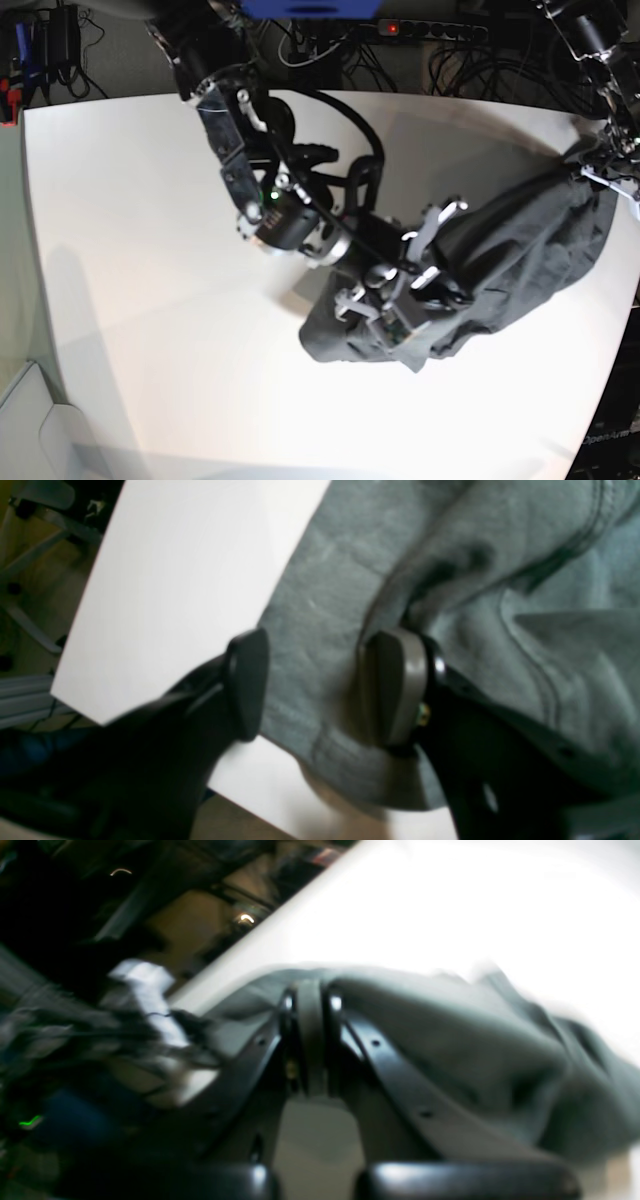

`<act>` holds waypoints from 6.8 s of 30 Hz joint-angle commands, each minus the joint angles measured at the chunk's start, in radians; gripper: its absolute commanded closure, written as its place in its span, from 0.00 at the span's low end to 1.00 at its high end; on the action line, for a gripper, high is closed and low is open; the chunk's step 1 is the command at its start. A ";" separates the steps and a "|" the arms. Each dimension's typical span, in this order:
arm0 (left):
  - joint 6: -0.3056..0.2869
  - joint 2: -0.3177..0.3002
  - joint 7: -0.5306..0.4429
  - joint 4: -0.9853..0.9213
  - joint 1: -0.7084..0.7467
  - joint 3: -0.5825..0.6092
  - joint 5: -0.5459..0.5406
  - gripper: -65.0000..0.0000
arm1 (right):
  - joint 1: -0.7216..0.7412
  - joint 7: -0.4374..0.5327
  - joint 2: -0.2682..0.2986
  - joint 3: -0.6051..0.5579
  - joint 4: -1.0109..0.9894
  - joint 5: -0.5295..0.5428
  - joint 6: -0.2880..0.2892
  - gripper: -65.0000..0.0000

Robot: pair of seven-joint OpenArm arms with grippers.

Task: Layout the t-shirt on the table in an organized manner, then fold the t-shirt properly
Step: 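Lay the held fabric over the shirt with the right gripper, then drag the fabric outward with the right gripper, spreading the shirt, then grasp the shirt edge with the left gripper and pull it taut against the right gripper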

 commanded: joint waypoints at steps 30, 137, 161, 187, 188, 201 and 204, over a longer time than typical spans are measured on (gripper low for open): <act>0.000 -0.011 0.011 0.116 0.083 -0.002 0.004 0.49 | 0.161 -0.006 -0.017 -0.069 -0.397 0.021 0.017 0.69; 0.000 -0.061 0.011 0.166 0.002 -0.005 -0.005 0.49 | -0.761 0.310 0.381 0.842 0.143 0.018 0.019 1.00; 0.009 0.153 0.136 0.162 -0.323 0.534 -0.286 1.00 | -0.769 0.310 0.352 0.856 0.138 0.017 0.019 1.00; 0.005 0.066 -0.204 -0.487 -0.449 0.328 0.103 0.99 | -0.468 -0.112 0.354 1.105 0.109 0.015 0.017 1.00; 0.005 0.066 -0.204 -0.487 -0.449 0.328 0.103 0.99 | -0.457 -0.138 0.355 1.105 0.109 0.015 0.017 1.00; 0.006 0.072 -0.204 -0.487 -0.452 0.334 0.103 0.99 | -0.473 -0.177 0.362 1.067 0.109 0.015 0.019 1.00; 0.006 0.067 -0.204 -0.487 -0.454 0.334 0.103 0.99 | -0.485 -0.177 0.385 1.062 0.111 0.015 0.019 1.00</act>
